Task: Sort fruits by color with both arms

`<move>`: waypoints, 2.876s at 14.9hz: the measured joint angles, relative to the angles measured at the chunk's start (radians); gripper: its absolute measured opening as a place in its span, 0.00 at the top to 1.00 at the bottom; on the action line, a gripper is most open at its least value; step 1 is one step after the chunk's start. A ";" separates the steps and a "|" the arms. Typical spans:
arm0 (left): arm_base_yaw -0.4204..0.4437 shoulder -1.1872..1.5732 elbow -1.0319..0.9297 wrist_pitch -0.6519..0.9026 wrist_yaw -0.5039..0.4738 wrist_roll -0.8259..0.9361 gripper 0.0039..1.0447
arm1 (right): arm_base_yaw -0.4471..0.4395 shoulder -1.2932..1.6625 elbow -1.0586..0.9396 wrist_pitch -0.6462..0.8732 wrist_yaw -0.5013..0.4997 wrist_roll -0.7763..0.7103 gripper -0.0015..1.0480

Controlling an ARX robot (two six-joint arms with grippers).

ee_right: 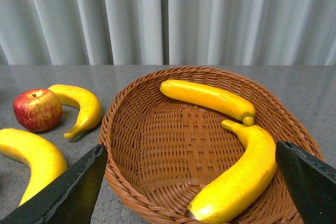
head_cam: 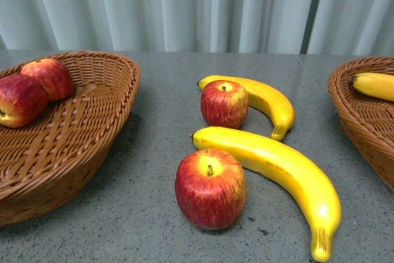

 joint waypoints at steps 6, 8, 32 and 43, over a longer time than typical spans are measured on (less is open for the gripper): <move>0.000 0.000 0.000 0.000 0.000 0.000 0.06 | 0.000 0.000 0.000 0.000 0.000 0.000 0.06; 0.000 0.000 0.000 0.000 0.000 0.000 0.06 | 0.000 0.000 0.000 0.000 0.000 0.000 0.06; -0.564 1.488 0.732 0.284 0.053 0.012 0.06 | 0.000 0.000 0.000 0.000 0.000 0.000 0.06; -0.644 1.594 0.687 0.232 -0.014 -0.074 0.26 | 0.000 0.000 0.000 0.000 0.000 0.000 0.06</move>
